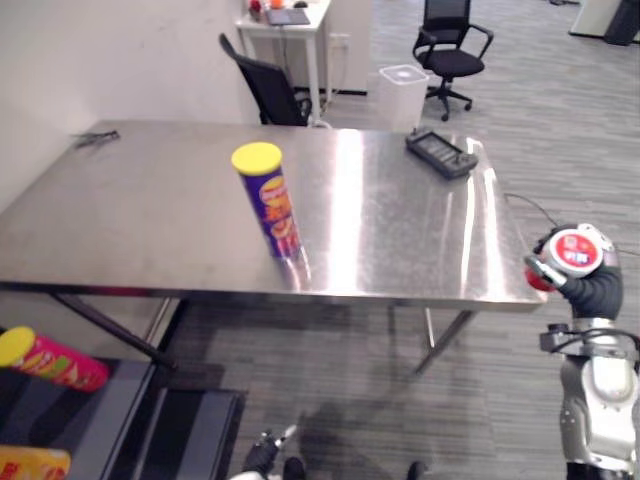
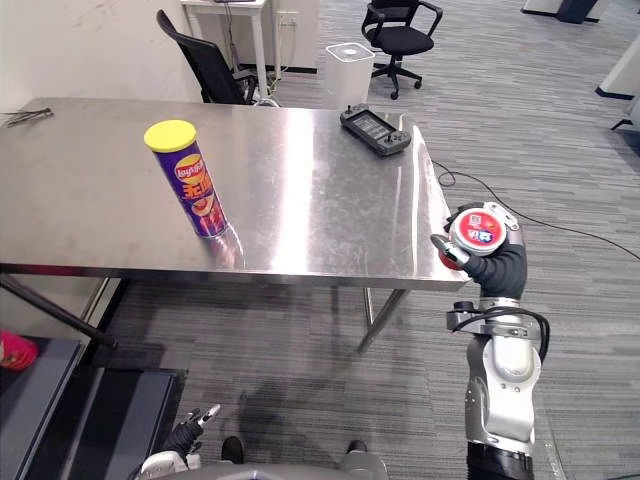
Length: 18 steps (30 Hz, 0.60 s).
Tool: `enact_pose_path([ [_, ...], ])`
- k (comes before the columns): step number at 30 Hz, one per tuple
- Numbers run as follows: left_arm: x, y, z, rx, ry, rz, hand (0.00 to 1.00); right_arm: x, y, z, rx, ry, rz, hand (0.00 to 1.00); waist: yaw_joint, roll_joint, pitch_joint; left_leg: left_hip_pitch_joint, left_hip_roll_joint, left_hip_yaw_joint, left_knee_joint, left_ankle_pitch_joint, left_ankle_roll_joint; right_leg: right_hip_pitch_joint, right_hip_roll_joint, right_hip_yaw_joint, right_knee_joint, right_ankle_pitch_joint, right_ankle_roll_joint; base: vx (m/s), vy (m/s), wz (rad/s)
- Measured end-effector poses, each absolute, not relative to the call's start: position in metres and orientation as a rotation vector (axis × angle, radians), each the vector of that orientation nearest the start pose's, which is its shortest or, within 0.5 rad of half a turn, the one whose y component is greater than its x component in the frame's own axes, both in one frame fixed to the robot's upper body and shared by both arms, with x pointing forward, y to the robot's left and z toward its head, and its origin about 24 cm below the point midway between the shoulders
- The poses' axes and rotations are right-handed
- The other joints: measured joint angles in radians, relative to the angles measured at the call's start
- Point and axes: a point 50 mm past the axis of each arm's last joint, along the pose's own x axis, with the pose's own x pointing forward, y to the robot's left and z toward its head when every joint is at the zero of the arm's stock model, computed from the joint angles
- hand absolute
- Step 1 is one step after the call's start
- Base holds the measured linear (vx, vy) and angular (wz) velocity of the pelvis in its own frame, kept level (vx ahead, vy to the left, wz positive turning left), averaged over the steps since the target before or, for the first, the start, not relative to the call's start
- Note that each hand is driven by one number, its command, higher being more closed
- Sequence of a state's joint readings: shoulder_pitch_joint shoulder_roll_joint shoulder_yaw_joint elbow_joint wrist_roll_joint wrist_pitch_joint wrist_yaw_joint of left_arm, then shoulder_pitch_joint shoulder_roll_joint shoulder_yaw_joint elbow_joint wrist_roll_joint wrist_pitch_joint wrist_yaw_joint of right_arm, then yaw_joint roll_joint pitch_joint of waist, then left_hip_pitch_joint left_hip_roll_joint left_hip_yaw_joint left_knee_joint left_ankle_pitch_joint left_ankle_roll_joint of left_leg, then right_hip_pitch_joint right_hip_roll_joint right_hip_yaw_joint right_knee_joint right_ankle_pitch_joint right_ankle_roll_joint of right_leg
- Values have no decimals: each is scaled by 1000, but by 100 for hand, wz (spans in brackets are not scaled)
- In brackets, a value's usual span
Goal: Put the gum and the chips on the shelf.
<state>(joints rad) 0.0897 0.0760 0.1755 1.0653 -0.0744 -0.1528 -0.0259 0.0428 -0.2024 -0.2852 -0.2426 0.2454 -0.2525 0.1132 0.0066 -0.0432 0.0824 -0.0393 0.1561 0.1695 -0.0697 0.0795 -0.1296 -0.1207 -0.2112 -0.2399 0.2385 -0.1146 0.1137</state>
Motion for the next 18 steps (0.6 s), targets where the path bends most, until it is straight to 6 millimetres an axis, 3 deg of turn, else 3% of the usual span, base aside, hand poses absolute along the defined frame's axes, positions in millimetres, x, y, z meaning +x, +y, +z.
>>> enact_pose_path([
  [3, 103, 206, -154, -107, 955, 264, 0, 232, -221, 129, -21, -511, -49, 100, 7, 11, 19, -111, 20, -135, 77, 14, -22, -29, 1, -117, 86, -55, -37, -105, -120, 112],
  [5, 110, 207, -150, -120, 920, 273, 0, 240, -212, 137, -6, -546, -12, 100, 36, 30, 39, -163, 32, -183, 76, 80, -34, -46, 5, -196, 155, -102, -82, -181, -154, 141],
  [6, 115, 210, -147, -117, 895, 277, 0, 247, -210, 145, 0, -576, -10, 100, 45, 26, 53, -204, 6, -156, 42, 214, 15, -44, -18, -265, 164, -134, -111, -240, -115, 180],
  [7, 118, 212, -146, -154, 879, 310, 0, 252, -213, 151, 5, -599, -32, 100, 51, 7, 74, -226, 10, -18, 116, 159, 105, -24, -53, -353, 151, -129, -144, -254, -108, 182],
  [8, 119, 214, -146, -167, 876, 326, 0, 255, -212, 153, 11, -607, -38, 100, 58, 12, 73, -238, 19, 68, 208, 88, 149, -13, -61, -386, 146, -126, -148, -221, -126, 169],
  [9, 110, 220, -147, -177, 895, 357, 0, 257, -211, 158, 13, -623, -46, 100, 59, 11, 78, -240, 37, 189, 371, -43, 181, 16, -84, -455, 144, -123, -152, -152, -128, 128],
  [12, 91, 221, -153, -197, 952, 389, 0, 257, -212, 158, 13, -625, -66, 100, 52, 23, 72, -169, 97, 324, 559, -180, 164, 73, -116, -594, 119, -107, -161, -199, -78, 151],
  [15, 69, 219, -160, -230, 1026, 415, 0, 256, -216, 157, 1, -617, -84, 100, 40, 56, 51, -92, 182, 412, 642, -241, 139, 99, -139, -728, 93, -76, -154, -162, 88, 139],
  [16, 68, 219, -160, -237, 1030, 419, 0, 256, -217, 157, 0, -616, -90, 100, 38, 69, 43, -91, 182, 426, 623, -245, 134, 100, -144, -749, 89, -70, -150, -161, 186, 106],
  [18, 64, 226, -160, -251, 1032, 460, 0, 253, -218, 151, -2, -594, -98, 100, 31, 60, 39, -99, 129, 455, 516, -243, 131, 106, -133, -773, 31, -34, -103, -179, 224, 139],
])
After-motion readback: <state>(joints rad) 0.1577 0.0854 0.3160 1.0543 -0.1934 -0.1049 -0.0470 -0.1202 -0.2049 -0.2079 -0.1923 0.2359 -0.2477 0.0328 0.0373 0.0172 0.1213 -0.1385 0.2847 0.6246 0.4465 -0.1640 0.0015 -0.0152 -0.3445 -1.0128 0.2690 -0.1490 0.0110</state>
